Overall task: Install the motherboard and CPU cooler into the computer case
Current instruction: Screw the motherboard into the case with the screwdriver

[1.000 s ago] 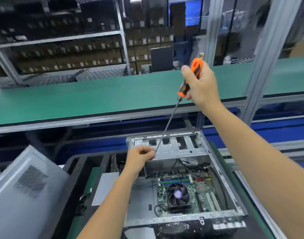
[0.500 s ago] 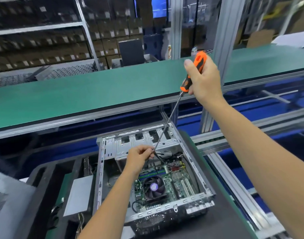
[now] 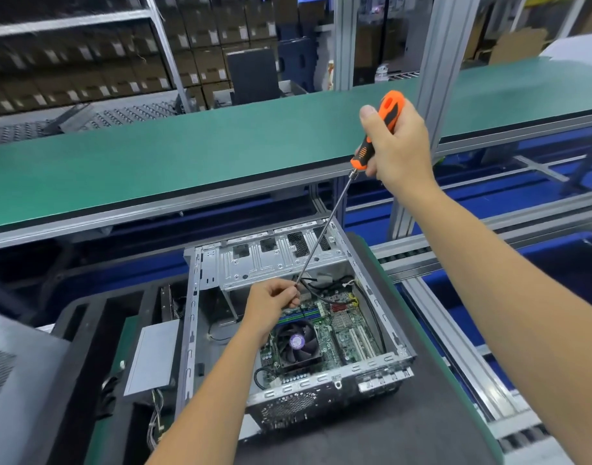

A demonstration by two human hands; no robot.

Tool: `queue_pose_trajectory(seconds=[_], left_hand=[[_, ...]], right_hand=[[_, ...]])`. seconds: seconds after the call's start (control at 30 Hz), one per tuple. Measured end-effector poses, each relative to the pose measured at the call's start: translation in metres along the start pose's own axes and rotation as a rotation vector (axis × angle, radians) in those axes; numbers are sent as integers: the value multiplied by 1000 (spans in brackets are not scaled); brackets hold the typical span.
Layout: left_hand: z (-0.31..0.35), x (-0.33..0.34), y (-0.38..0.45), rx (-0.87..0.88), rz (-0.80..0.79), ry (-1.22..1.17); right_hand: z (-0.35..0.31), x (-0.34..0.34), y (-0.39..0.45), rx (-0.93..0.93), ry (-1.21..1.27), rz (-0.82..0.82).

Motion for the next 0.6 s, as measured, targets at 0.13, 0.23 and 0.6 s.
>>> queue_pose_trajectory(seconds=[0.13, 0.23, 0.6], left_hand=[[-3, -3, 1, 2, 26, -11], [0, 0, 2, 46, 31, 48], [8, 16, -2, 78, -79, -2]], right_hand=[[2, 1, -1, 19, 7, -18], [1, 1, 0, 8, -5, -29], [-3, -6, 10, -7, -27, -35]])
Point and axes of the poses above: each hand's wrist, its own y-axis towards the middle knuckle, its own x-axis out of the palm, z = x × y, the point moved 8 cm from there along y, towards the middle knuckle, and after that the axes turned 11 degrees about z, right-handed, at the moved point
